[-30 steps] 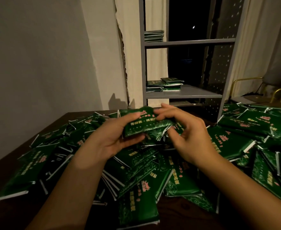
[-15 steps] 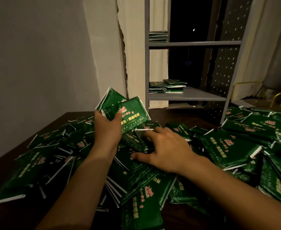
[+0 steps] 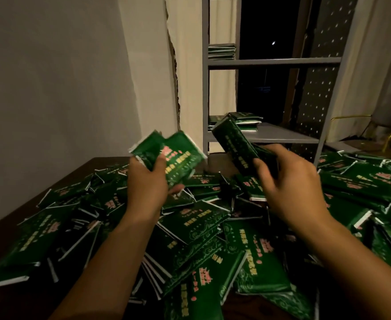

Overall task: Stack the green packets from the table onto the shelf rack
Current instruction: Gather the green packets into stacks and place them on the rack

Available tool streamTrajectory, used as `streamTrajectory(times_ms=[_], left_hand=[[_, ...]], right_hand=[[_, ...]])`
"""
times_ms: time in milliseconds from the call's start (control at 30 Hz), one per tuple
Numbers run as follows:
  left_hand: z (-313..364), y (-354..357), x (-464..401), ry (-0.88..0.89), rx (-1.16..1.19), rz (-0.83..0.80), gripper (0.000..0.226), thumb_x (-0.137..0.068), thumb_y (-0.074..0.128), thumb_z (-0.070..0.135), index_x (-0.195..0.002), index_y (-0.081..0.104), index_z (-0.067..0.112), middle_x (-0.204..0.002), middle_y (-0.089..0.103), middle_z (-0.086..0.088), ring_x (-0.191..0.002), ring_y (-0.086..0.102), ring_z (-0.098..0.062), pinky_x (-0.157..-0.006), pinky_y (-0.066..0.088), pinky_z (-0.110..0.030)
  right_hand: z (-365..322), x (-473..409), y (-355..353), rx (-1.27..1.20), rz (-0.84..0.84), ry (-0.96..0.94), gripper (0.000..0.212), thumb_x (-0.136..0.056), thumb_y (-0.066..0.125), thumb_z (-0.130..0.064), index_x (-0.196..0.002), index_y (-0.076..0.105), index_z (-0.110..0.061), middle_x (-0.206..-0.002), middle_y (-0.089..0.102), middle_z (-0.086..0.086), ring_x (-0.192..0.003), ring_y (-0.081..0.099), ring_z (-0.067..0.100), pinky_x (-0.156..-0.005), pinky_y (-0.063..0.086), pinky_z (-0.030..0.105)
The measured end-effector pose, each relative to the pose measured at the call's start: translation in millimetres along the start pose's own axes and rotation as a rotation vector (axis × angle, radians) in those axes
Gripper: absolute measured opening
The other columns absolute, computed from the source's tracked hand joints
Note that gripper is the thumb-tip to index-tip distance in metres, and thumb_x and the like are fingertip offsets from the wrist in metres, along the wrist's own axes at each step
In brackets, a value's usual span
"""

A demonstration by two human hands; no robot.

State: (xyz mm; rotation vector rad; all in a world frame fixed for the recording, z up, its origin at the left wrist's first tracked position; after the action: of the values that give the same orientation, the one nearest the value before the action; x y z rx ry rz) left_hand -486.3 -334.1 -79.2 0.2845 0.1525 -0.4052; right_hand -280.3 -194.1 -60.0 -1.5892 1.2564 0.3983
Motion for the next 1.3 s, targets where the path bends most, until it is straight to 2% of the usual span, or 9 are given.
streamTrajectory(times_ms=[267,367,467,600,733,800,933,1067,1300], left_hand=[[-3.0,13.9,16.2,-0.155,-0.104,-0.222,0.016,-0.093,0.071,0.03,-0.096,0.072,0.015,-0.094,0.076,-0.006,-0.075,0.073,-0.016,-0.051,0.053,-0.023],[-2.4,18.3,20.5,-0.251,-0.004,-0.314,0.026,-0.098,0.061,0.039,-0.105,0.073,0.018,-0.089,0.078,-0.003,-0.073,0.073,-0.013,-0.055,0.056,-0.029],[-1.4,19.7,22.2,-0.281,0.068,-0.38,0.038,-0.092,0.06,0.05,-0.116,0.071,0.023,-0.104,0.078,-0.004,-0.097,0.074,-0.022,-0.084,0.06,-0.046],[-2.0,21.5,25.0,-0.166,-0.024,-0.37,0.019,-0.095,0.066,0.023,-0.113,0.07,0.022,-0.104,0.078,-0.001,-0.099,0.074,-0.021,-0.092,0.057,-0.046],[0.8,18.8,23.0,-0.092,0.002,-0.3,0.017,-0.098,0.063,0.019,-0.114,0.069,0.023,-0.105,0.078,0.001,-0.1,0.074,-0.018,-0.088,0.058,-0.042],[0.8,18.6,22.5,-0.082,0.005,-0.297,0.018,-0.097,0.063,0.019,-0.114,0.069,0.023,-0.106,0.078,0.002,-0.103,0.073,-0.019,-0.091,0.057,-0.046],[-0.5,17.1,21.8,-0.077,-0.014,-0.29,0.021,-0.093,0.07,0.018,-0.112,0.069,0.025,-0.106,0.077,0.005,-0.104,0.072,-0.018,-0.099,0.053,-0.052],[1.5,17.2,23.7,-0.048,-0.051,-0.311,0.026,-0.088,0.073,0.009,-0.11,0.07,0.023,-0.103,0.078,0.003,-0.099,0.074,-0.017,-0.099,0.054,-0.051],[1.7,25.6,32.0,-0.058,-0.074,-0.423,0.025,-0.093,0.066,0.021,-0.118,0.067,0.025,-0.112,0.076,0.004,-0.108,0.071,-0.016,-0.103,0.051,-0.05]], right_hand=[[-5.4,8.7,2.8,-0.248,0.048,-0.208,0.038,-0.075,0.064,0.014,-0.103,0.065,-0.013,-0.108,0.056,-0.006,-0.106,0.052,-0.002,-0.094,0.039,0.009],[-16.6,13.5,7.6,-0.27,-0.008,-0.368,0.024,-0.077,0.057,0.003,-0.096,0.067,-0.009,-0.11,0.058,-0.003,-0.109,0.056,0.012,-0.094,0.048,0.025],[-20.4,14.6,12.6,-0.248,-0.107,-0.399,0.023,-0.075,0.053,-0.012,-0.094,0.065,-0.013,-0.116,0.056,-0.006,-0.115,0.053,0.012,-0.097,0.047,0.028],[-5.6,12.7,25.1,-0.279,-0.311,-0.224,0.041,-0.069,0.082,-0.008,-0.098,0.067,-0.032,-0.146,0.039,-0.016,-0.141,0.032,0.005,-0.114,0.035,0.028],[-8.0,15.6,27.7,-0.526,-0.485,0.046,0.041,-0.074,0.079,-0.047,-0.113,0.066,-0.047,-0.153,0.022,-0.032,-0.135,0.029,-0.01,-0.096,0.024,0.004],[-5.5,12.6,31.5,-0.603,-0.375,0.123,0.03,-0.076,0.077,-0.041,-0.106,0.07,-0.042,-0.147,0.036,-0.029,-0.131,0.037,-0.007,-0.094,0.029,0.005],[15.7,-1.1,22.3,-0.709,-0.105,0.329,0.047,-0.084,0.074,-0.007,-0.113,0.061,-0.042,-0.136,0.053,-0.007,-0.125,0.056,0.02,-0.092,0.058,0.038],[24.7,-3.2,15.3,-0.812,-0.29,0.384,0.093,-0.068,0.084,-0.016,-0.143,0.039,-0.051,-0.147,0.051,-0.002,-0.132,0.053,0.022,-0.104,0.049,0.053],[9.2,3.5,26.8,-0.848,-0.454,0.363,0.048,-0.088,0.07,0.0,-0.127,0.056,-0.024,-0.109,0.074,-0.005,-0.101,0.072,0.013,-0.081,0.06,0.031]])
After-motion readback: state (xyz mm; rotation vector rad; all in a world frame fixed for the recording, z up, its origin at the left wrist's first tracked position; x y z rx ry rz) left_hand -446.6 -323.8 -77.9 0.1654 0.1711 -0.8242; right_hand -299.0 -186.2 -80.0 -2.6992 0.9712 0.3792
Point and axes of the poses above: each hand's wrist, its own x-axis away from the middle knuckle, its own y-axis out of the palm, z = x × y, the point moved 4 cm from there along -x, towards the middle knuckle
